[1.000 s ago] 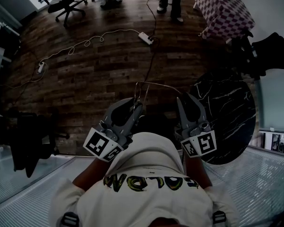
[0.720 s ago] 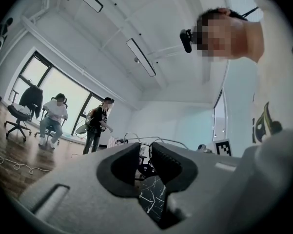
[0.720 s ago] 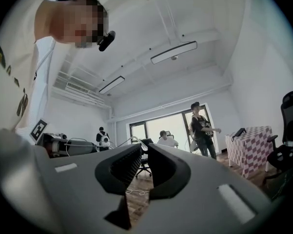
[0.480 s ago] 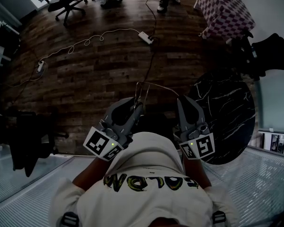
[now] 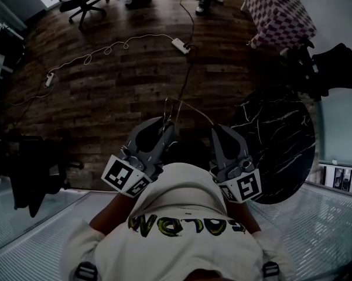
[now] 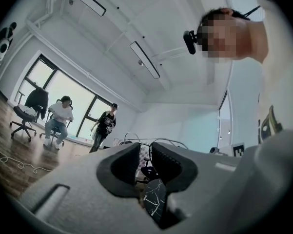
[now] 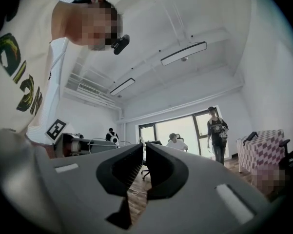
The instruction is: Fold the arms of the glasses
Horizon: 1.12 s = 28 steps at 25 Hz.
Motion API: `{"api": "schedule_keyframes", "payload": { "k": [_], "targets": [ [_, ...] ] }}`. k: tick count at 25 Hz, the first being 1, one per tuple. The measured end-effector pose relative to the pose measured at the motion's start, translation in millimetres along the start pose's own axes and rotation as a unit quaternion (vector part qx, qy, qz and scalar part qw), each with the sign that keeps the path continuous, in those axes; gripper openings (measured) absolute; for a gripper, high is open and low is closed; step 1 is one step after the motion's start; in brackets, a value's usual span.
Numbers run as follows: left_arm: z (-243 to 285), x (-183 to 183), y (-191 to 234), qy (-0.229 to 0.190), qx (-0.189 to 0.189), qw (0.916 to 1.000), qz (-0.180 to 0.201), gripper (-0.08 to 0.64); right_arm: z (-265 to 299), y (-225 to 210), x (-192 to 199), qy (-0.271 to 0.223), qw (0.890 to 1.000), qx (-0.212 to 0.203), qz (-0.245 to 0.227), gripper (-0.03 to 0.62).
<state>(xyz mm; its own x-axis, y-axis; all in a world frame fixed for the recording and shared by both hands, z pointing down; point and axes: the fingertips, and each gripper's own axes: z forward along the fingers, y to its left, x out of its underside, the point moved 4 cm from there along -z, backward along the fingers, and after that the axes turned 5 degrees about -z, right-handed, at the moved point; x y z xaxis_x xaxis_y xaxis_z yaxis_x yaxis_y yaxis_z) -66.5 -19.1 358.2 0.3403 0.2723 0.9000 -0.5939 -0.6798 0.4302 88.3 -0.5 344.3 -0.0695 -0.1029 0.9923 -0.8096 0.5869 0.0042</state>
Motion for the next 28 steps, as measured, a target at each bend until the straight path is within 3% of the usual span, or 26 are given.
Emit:
{"api": "schedule_keyframes", "payload": {
  "k": [28],
  "targets": [
    [0, -15, 4, -0.024, -0.013, 0.9996, 0.004, 0.08, 15, 79, 5, 0.002, 0.993, -0.118, -0.027, 0.028]
  ]
}}
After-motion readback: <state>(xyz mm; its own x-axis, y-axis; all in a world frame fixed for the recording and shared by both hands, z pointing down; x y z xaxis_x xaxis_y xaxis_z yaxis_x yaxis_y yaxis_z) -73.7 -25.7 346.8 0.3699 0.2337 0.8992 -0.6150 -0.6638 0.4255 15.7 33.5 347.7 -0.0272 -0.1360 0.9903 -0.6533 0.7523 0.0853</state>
